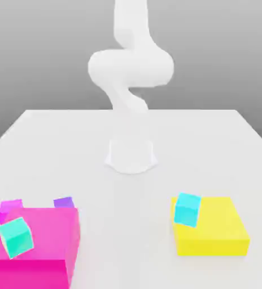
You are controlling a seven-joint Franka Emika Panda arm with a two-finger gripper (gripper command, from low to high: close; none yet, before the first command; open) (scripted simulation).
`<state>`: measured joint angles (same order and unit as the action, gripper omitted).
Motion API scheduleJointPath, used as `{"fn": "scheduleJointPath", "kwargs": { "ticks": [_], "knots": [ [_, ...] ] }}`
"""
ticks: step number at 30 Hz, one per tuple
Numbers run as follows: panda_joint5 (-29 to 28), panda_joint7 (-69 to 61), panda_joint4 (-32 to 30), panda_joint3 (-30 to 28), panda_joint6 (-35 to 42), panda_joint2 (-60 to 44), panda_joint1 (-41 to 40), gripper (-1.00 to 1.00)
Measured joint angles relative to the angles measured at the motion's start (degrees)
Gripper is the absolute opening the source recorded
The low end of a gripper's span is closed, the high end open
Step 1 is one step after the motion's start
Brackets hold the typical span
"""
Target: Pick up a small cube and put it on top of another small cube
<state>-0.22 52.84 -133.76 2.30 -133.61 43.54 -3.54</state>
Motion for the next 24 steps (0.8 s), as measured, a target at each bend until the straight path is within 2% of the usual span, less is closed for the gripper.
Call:
{"fn": "scheduleJointPath", "kwargs": {
  "ticks": [11, 24],
  "knots": [
    [-0.9, 31.0, -8.8, 8.9, -8.2, -10.7, -15.5, 0.0],
    [-2.1, 67.1, -19.1, 15.9, -17.8, -23.7, -32.1, 0.0]
  ]
}}
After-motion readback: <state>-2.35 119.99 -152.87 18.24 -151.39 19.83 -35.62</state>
